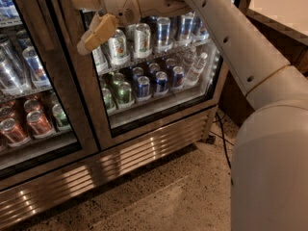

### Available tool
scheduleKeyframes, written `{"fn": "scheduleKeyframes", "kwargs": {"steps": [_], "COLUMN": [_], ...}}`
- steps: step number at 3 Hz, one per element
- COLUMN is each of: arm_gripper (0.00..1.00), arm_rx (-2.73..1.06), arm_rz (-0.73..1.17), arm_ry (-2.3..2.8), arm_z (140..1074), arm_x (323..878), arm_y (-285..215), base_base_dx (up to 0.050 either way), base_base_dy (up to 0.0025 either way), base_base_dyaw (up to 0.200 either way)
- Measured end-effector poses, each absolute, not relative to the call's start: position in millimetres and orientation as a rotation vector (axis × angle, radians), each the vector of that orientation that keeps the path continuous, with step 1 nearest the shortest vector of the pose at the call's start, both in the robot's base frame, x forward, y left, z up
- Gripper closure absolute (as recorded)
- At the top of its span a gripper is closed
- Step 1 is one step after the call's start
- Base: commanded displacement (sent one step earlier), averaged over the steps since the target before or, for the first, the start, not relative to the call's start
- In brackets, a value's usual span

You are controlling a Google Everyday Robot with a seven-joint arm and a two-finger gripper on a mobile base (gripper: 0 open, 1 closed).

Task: Open right fridge door

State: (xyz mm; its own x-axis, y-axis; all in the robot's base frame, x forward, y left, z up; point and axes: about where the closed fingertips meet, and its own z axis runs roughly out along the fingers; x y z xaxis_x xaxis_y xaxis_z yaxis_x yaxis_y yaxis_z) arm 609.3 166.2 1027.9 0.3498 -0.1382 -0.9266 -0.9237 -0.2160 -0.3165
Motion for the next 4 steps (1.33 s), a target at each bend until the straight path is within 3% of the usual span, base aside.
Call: {"fn": "scheduleKeyframes", "kwargs": {"steps": [4], "arm_gripper": [0.0], "arm_rx": [-1.667], "arm_rz": [1.041], "arm_ry": [0.965], "arm_z": [1020], "arm_x": [597], "arm_y": [169], "base_base_dx": [0.0], "base_base_dy": [0.0], "base_base_dyaw": [0.0]}}
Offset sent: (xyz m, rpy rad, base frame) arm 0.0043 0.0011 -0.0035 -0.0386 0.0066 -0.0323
